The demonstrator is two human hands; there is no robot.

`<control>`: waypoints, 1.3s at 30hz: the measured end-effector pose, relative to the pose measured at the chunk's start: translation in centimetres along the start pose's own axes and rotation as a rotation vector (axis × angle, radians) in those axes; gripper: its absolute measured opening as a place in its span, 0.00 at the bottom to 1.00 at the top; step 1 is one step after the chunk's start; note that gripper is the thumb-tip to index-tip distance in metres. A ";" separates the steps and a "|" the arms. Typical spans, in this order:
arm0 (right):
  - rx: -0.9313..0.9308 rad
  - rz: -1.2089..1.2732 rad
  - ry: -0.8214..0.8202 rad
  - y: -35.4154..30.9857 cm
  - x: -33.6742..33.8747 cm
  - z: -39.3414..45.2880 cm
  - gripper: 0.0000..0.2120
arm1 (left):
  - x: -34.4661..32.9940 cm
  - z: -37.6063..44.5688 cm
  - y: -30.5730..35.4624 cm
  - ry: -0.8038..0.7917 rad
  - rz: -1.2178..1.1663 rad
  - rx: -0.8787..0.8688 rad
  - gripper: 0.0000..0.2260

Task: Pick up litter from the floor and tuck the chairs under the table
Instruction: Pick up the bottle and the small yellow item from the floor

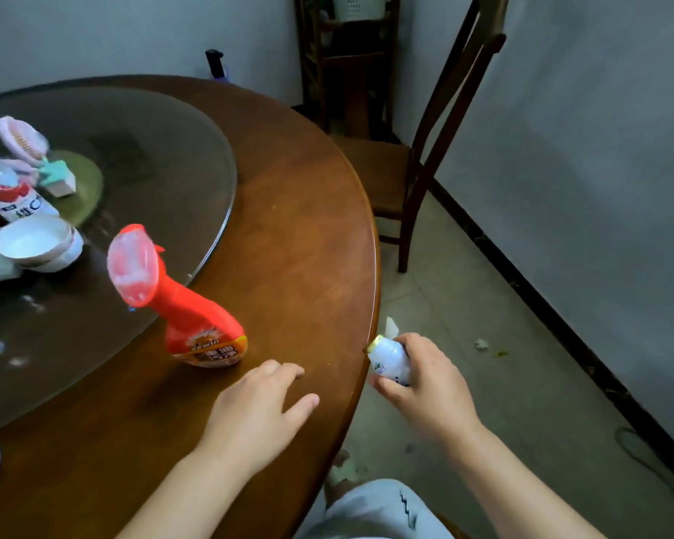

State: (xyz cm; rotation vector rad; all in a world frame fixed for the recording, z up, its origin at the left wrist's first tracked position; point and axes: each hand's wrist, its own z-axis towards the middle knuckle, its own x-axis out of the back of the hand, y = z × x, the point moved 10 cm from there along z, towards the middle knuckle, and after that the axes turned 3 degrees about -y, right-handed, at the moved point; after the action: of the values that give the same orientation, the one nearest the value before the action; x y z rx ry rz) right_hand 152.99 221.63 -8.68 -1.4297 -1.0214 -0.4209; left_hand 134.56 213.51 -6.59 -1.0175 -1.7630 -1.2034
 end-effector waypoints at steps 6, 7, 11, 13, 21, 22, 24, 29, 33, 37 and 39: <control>-0.070 -0.012 0.003 3.4 1.8 0.6 0.15 | 0.8 3.1 2.6 0.023 0.017 -0.049 0.21; -0.101 -0.007 0.025 4.5 2.2 0.2 0.15 | 0.4 3.9 3.5 0.012 0.016 -0.071 0.21; -0.213 0.024 0.089 8.7 4.6 -1.8 0.14 | -2.3 6.9 8.4 -0.045 0.028 -0.186 0.21; -0.274 0.034 0.140 11.1 6.7 -2.7 0.14 | -4.3 8.4 11.8 -0.104 0.039 -0.293 0.21; -0.506 0.120 0.307 22.9 14.0 -2.3 0.18 | -10.1 15.7 25.8 -0.250 0.104 -0.538 0.20; -0.525 0.150 0.329 24.8 14.9 -1.5 0.18 | -11.0 17.2 27.5 -0.260 0.125 -0.549 0.20; -0.566 0.178 0.349 29.1 16.5 0.4 0.18 | -12.9 20.7 31.3 -0.277 0.149 -0.564 0.21; -0.635 0.137 0.322 39.0 19.5 4.8 0.18 | -18.6 28.7 40.2 -0.350 0.157 -0.568 0.21; -0.660 0.163 0.303 45.8 20.6 7.0 0.20 | -24.3 33.0 44.4 -0.433 0.199 -0.563 0.21; -0.698 0.163 0.312 51.5 20.3 8.7 0.21 | -29.9 36.3 46.3 -0.523 0.245 -0.554 0.21; -0.719 0.165 0.308 53.5 19.9 9.6 0.22 | -32.1 37.8 47.0 -0.552 0.259 -0.549 0.22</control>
State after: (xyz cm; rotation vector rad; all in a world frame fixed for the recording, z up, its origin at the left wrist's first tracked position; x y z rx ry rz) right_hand 202.27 245.68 -27.33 -1.9859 -0.5034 -0.9153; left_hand 184.30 254.53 -29.24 -1.9910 -1.6364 -1.3527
